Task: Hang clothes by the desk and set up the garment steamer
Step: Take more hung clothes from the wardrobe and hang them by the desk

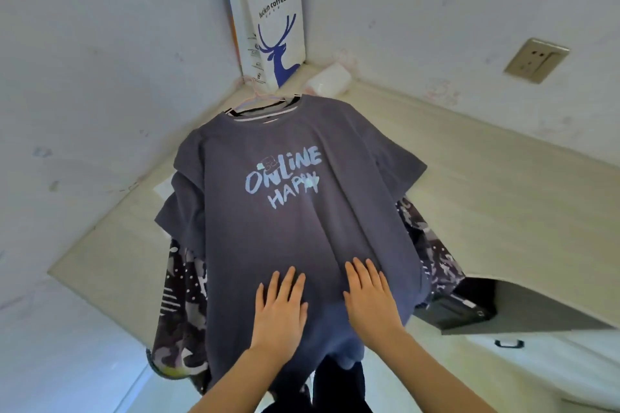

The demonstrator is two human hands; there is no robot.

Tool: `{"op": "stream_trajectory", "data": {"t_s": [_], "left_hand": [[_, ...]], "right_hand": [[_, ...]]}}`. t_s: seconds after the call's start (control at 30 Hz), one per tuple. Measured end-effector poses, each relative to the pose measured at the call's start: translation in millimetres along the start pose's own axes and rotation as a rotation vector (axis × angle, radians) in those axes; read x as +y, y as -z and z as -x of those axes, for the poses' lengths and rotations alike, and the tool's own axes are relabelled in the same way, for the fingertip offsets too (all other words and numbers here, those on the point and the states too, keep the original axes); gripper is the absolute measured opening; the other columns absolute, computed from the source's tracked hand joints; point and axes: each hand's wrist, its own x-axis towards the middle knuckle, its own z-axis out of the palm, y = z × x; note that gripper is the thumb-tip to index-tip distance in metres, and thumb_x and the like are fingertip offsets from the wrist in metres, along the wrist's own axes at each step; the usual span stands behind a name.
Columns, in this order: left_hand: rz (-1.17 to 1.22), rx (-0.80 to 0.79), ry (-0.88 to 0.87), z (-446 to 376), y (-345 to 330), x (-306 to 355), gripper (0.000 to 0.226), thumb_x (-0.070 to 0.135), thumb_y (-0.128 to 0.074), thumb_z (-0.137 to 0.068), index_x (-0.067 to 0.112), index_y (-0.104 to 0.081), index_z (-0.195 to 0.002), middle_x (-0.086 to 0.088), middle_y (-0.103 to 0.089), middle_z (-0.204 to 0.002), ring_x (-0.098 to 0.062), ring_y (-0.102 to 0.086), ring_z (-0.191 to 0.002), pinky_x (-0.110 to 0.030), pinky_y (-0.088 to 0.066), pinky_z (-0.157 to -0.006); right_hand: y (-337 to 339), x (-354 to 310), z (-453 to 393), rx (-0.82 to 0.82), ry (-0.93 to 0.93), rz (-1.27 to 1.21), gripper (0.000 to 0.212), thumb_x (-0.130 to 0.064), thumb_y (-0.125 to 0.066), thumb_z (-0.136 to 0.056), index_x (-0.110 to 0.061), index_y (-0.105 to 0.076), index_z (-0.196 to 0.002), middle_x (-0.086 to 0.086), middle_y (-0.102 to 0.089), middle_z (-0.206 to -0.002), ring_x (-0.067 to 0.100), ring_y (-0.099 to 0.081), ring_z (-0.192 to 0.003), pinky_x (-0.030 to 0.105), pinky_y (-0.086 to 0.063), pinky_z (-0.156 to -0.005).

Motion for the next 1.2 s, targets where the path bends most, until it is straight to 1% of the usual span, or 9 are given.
{"op": "stream_trajectory", "data": {"t_s": [0.1,0.23,0.43,0.57,0.67,0.8,0.9,1.07,1.2], "left_hand": [[-0.081,0.033,-0.082,21.0,-15.6,1.9,0.065,0.039,-0.082,-0.065,0.020,-0.064,-0.124,-0.005,-0.062,-0.128,-0.034,-0.062,-0.113,-0.053,-0.053,-0.086],[-0.144,0.079,-0.176,37.9,-13.1,11.8,0.063,0.036,-0.085,-0.062,0.018,-0.066,-0.120,-0.007,-0.066,-0.120,-0.035,-0.064,-0.107,-0.053,-0.054,-0.083],[-0.159,0.222,-0.357,47.0,-4.2,51.0,0.055,0.033,-0.080,-0.069,0.016,-0.066,-0.119,-0.004,-0.067,-0.116,-0.032,-0.060,-0.113,-0.054,-0.051,-0.090],[-0.144,0.290,-0.532,59.7,-7.8,92.8,0.042,0.031,-0.058,-0.086,0.016,-0.061,-0.124,-0.003,-0.063,-0.122,-0.032,-0.056,-0.118,-0.052,-0.049,-0.094],[-0.122,0.255,-0.623,82.0,-19.0,135.7,0.049,0.027,-0.070,-0.081,0.015,-0.058,-0.127,-0.003,-0.063,-0.124,-0.031,-0.054,-0.122,-0.050,-0.048,-0.097],[-0.055,0.198,-0.813,132.9,-41.2,210.5,0.047,0.026,-0.071,-0.081,0.014,-0.060,-0.125,-0.004,-0.063,-0.124,-0.029,-0.057,-0.120,-0.045,-0.047,-0.097],[-0.046,0.158,-0.893,161.8,-55.4,245.7,0.047,0.028,-0.068,-0.083,0.014,-0.059,-0.127,-0.002,-0.062,-0.126,-0.026,-0.057,-0.120,-0.040,-0.047,-0.097],[-0.033,0.061,-1.088,236.5,-97.4,324.3,0.044,0.032,-0.050,-0.094,0.016,-0.051,-0.136,0.002,-0.056,-0.135,-0.019,-0.051,-0.125,-0.034,-0.045,-0.102],[-0.042,-0.006,-1.247,291.0,-126.9,375.9,0.051,0.037,-0.027,-0.097,0.015,-0.049,-0.137,0.002,-0.057,-0.132,-0.017,-0.052,-0.122,-0.033,-0.046,-0.100]], "right_hand": [[-0.5,0.8,35.1,0.021,-0.055,-0.011,0.067,-0.034,-0.087,-0.060,-0.007,-0.067,-0.118,0.010,-0.067,-0.119,0.032,-0.062,-0.112,0.046,-0.056,-0.084],[-4.2,9.0,74.1,0.038,-0.095,-0.002,0.065,-0.033,-0.085,-0.064,-0.004,-0.066,-0.119,0.012,-0.066,-0.120,0.037,-0.061,-0.113,0.048,-0.055,-0.084],[-0.4,31.4,124.9,0.033,-0.230,-0.054,0.057,-0.032,-0.077,-0.074,-0.008,-0.061,-0.124,0.010,-0.062,-0.124,0.034,-0.058,-0.116,0.044,-0.052,-0.093],[10.0,47.9,172.2,0.074,-0.369,-0.062,0.058,-0.033,-0.081,-0.070,-0.009,-0.063,-0.119,0.008,-0.066,-0.118,0.030,-0.063,-0.110,0.042,-0.053,-0.089],[13.6,68.6,227.4,0.104,-0.470,-0.066,0.055,-0.036,-0.078,-0.073,-0.011,-0.064,-0.119,0.006,-0.067,-0.118,0.029,-0.063,-0.111,0.041,-0.052,-0.090],[16.8,100.3,322.9,0.102,-0.683,-0.068,0.052,-0.038,-0.075,-0.077,-0.012,-0.063,-0.121,0.005,-0.066,-0.119,0.028,-0.062,-0.113,0.040,-0.049,-0.094],[21.0,112.2,369.5,0.135,-0.733,-0.074,0.051,-0.038,-0.073,-0.078,-0.010,-0.063,-0.121,0.006,-0.067,-0.117,0.028,-0.063,-0.112,0.040,-0.050,-0.093],[15.1,138.7,487.1,0.134,-0.911,-0.058,0.053,-0.036,-0.078,-0.072,-0.007,-0.067,-0.115,0.008,-0.070,-0.111,0.029,-0.065,-0.106,0.040,-0.052,-0.090],[11.9,149.6,571.4,0.120,-1.082,-0.096,0.052,-0.036,-0.073,-0.078,-0.009,-0.062,-0.121,0.008,-0.067,-0.117,0.029,-0.062,-0.113,0.042,-0.049,-0.096]]}}
